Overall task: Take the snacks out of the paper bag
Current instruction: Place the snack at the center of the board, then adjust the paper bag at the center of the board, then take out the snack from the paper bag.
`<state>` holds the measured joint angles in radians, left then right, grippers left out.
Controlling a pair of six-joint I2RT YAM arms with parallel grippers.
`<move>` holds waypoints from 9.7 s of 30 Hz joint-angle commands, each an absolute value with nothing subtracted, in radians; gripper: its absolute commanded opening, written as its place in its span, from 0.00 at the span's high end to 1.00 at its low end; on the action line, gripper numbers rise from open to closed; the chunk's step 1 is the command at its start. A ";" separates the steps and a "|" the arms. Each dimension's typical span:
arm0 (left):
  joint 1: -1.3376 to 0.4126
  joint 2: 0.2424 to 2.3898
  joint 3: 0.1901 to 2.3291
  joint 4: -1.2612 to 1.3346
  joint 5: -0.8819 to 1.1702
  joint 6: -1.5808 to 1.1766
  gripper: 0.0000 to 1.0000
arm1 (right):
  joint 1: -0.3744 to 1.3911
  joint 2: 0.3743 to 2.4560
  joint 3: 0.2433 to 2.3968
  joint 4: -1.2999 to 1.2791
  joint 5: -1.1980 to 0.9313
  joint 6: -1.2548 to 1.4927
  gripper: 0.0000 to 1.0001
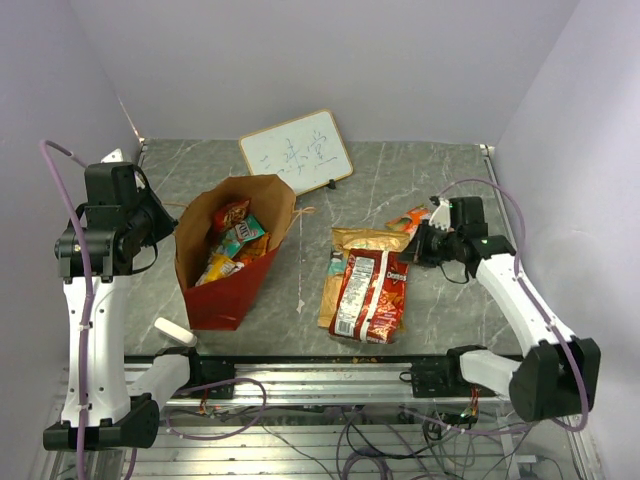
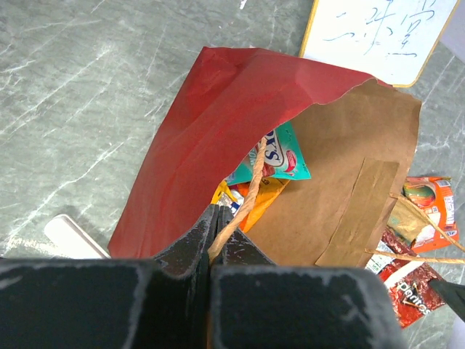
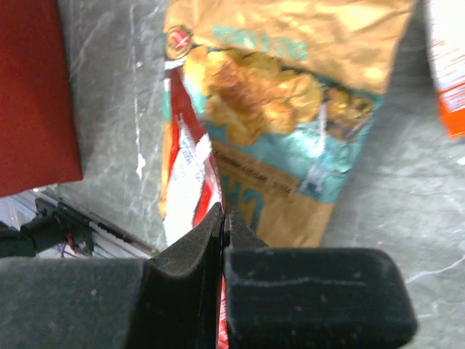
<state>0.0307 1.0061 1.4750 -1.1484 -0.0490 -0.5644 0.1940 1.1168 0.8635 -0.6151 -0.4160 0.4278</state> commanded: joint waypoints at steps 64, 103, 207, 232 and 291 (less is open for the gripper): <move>0.032 1.031 1.486 -0.968 0.178 -0.518 0.93 | 0.534 1.553 1.451 -0.506 -0.578 0.857 0.20; 0.028 0.993 1.451 -1.085 0.006 -0.579 0.93 | 0.708 1.738 1.596 -0.787 -0.350 0.623 0.46; 0.028 0.871 1.270 -0.721 0.537 -0.544 0.93 | 0.939 1.586 1.246 0.110 0.056 -0.085 1.00; 0.028 0.904 1.350 -0.769 0.535 -0.600 0.93 | 1.155 1.507 1.111 0.147 -0.148 -0.502 0.41; 0.028 0.939 1.385 -0.779 0.426 -0.617 0.93 | 1.050 1.410 1.136 -0.012 -0.321 -0.256 1.00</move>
<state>0.0292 0.9302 1.3514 -0.8330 0.4500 -0.6327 1.0615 1.5131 1.2053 0.0708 -0.3038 -0.3866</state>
